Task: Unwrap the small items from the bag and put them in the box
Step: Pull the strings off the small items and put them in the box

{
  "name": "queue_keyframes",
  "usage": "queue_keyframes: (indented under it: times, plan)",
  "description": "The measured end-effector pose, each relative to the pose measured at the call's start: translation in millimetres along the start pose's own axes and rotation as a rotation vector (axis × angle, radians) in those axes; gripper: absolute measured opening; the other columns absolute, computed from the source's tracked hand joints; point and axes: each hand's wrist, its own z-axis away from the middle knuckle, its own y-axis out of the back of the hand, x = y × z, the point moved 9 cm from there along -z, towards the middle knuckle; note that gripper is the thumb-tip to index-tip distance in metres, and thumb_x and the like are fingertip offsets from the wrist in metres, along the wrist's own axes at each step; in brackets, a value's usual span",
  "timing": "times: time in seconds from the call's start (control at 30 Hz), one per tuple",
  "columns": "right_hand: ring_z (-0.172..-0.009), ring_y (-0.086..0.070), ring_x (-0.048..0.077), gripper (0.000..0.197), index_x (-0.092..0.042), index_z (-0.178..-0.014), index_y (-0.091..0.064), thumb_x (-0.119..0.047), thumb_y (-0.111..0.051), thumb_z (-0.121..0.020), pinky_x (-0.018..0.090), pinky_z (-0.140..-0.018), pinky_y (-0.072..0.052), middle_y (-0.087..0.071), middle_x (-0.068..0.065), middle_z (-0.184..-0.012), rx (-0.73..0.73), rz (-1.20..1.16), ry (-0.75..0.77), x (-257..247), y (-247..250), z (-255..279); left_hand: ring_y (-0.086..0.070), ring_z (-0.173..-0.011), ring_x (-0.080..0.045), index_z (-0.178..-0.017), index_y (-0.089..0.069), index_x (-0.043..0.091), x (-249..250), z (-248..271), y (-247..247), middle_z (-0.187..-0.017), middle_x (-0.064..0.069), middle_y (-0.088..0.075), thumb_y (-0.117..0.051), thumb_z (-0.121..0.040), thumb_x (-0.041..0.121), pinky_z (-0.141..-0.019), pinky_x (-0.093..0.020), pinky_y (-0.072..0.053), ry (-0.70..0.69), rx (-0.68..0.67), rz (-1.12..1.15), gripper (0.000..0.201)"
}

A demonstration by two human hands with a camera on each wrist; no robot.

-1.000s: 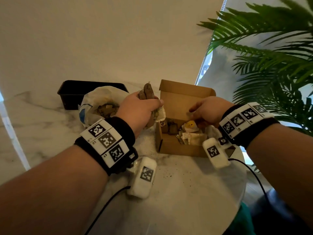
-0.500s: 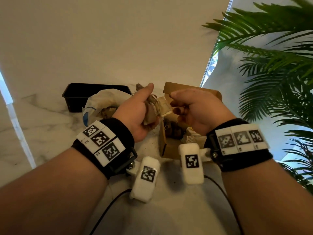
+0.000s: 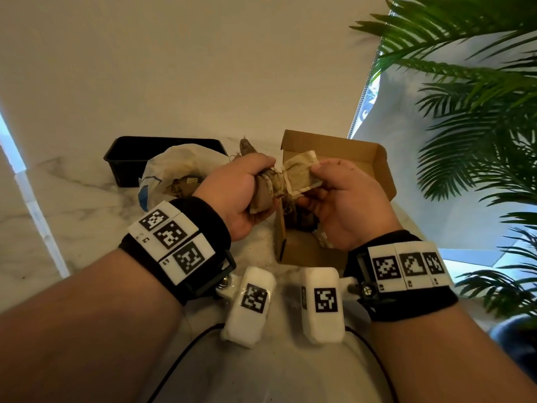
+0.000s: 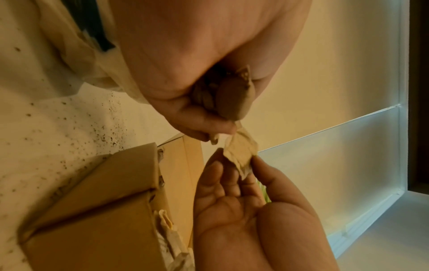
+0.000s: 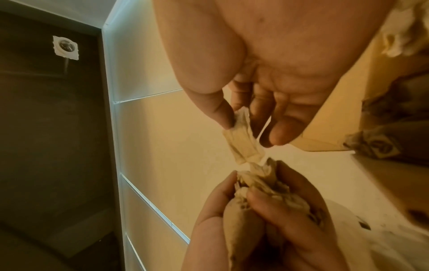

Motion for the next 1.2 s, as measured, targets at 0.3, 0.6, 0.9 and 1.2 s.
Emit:
queue_keyframes:
  times: [0.3, 0.6, 0.9, 1.2]
  plan:
    - [-0.077, -0.071, 0.019, 0.013, -0.01, -0.102, -0.065, -0.006, -0.053, -0.099, 0.028, -0.057, -0.053, -0.076, 0.008, -0.088, -0.014, -0.025, 0.016, -1.4, 3.5, 0.7, -0.051, -0.053, -0.012, -0.085, -0.072, 0.018, -0.3, -0.6, -4.1, -0.067, 0.0, -0.064, -0.07, -0.092, 0.033, -0.043, -0.019, -0.036, -0.039, -0.076, -0.157, 0.017]
    - [-0.068, -0.068, 0.017, 0.019, -0.011, -0.11, -0.064, -0.001, -0.059, -0.094, 0.025, -0.054, -0.052, -0.074, 0.007, -0.083, -0.019, -0.064, -0.015, 2.1, 4.5, 1.1, -0.059, -0.046, -0.01, -0.091, -0.071, 0.014, -5.4, 2.2, -8.0, -0.066, -0.001, -0.069, -0.067, -0.095, 0.027, -0.042, -0.017, -0.041, -0.005, -0.098, -0.191, 0.014]
    - [-0.073, -0.072, 0.018, 0.026, -0.006, -0.106, -0.069, 0.01, -0.056, -0.091, 0.027, -0.057, -0.056, -0.076, 0.009, -0.09, -0.006, 0.13, 0.004, -23.7, 27.3, -0.2, -0.05, -0.051, -0.012, -0.089, -0.067, 0.018, -6.7, -5.5, 0.4, -0.062, 0.001, -0.058, -0.069, -0.093, 0.04, -0.043, -0.019, -0.039, 0.005, -0.044, -0.163, 0.022]
    - [-0.093, -0.071, 0.033, 0.028, -0.011, -0.102, -0.074, 0.01, -0.06, -0.09, 0.052, -0.088, -0.059, -0.073, 0.02, -0.106, -0.047, 0.675, -0.125, -43.3, 73.3, 1.7, -0.05, -0.047, -0.013, -0.088, -0.066, 0.017, -4.3, -7.7, 0.8, -0.056, 0.001, -0.058, -0.072, -0.092, 0.036, -0.039, -0.02, -0.038, -0.016, -0.052, -0.132, 0.02]
